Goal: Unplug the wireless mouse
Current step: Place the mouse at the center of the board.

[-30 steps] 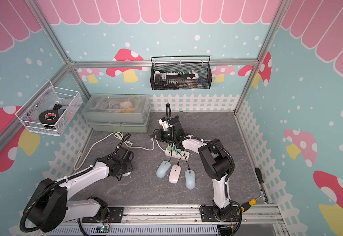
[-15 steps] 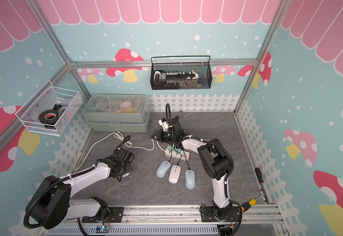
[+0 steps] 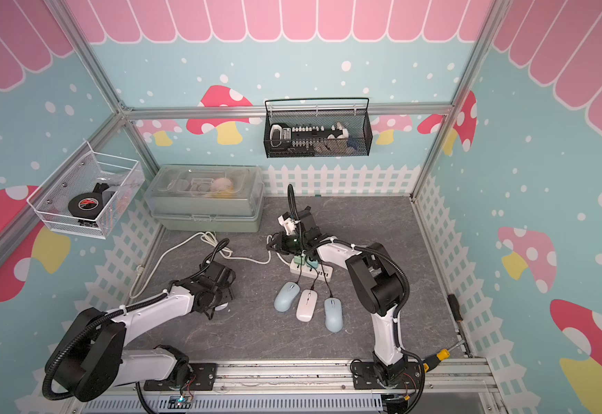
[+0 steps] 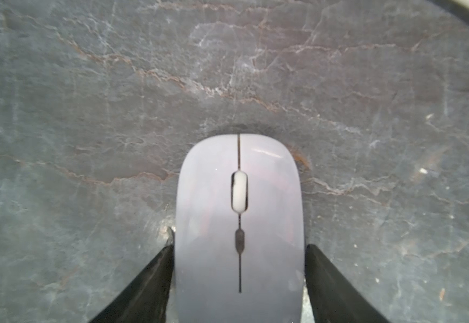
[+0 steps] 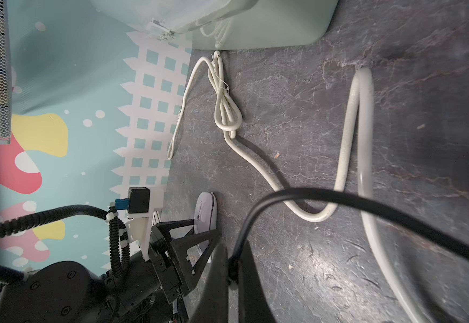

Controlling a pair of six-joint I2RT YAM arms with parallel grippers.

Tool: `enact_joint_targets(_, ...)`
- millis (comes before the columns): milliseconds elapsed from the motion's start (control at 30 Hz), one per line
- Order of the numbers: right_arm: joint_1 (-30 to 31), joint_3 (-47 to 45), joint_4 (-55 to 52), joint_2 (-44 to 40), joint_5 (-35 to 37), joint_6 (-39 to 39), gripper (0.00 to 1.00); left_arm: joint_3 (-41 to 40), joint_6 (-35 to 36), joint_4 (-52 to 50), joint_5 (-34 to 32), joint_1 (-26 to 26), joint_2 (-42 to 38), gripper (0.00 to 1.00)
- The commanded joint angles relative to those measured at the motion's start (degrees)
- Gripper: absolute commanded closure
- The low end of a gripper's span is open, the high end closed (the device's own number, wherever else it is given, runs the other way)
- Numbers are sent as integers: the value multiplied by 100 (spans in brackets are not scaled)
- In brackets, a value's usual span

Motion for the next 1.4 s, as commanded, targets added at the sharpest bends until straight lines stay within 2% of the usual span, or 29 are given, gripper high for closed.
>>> enact_joint_targets(0,52,187,-291,114,91,-235,94,-62,-203,57,13,32,-69,26)
enact_joint_targets(67,68,238,-485,81,177,-336,79,-71,-210,59,23,32,-80,26)
enact_joint_targets(167,99,304,-784,13,320,-479,65,-108,-203,113,58,32,-142,25)
enact_joint_targets(467,212,610,-1770,-295,836,-960,50,-311,-169,337,152,32,-510,23)
enact_joint_targets(800,384,854,-2120,-310,1044,-1136,48,-283,-137,-101,-22,32,-1205,20)
enact_joint_targets(1000,539,1014,-2301,-411,1059,-1396,47,-277,-40,246,371,-2,-1552,19)
enact_joint_targets(1167,665,1035,-2296,-778,1116,-1564,47,-445,-38,1093,774,-129,-1401,20)
enact_joint_targets(1367,682,929,-2016,-1137,1048,-1761,44,-296,-34,1600,954,-391,-646,21)
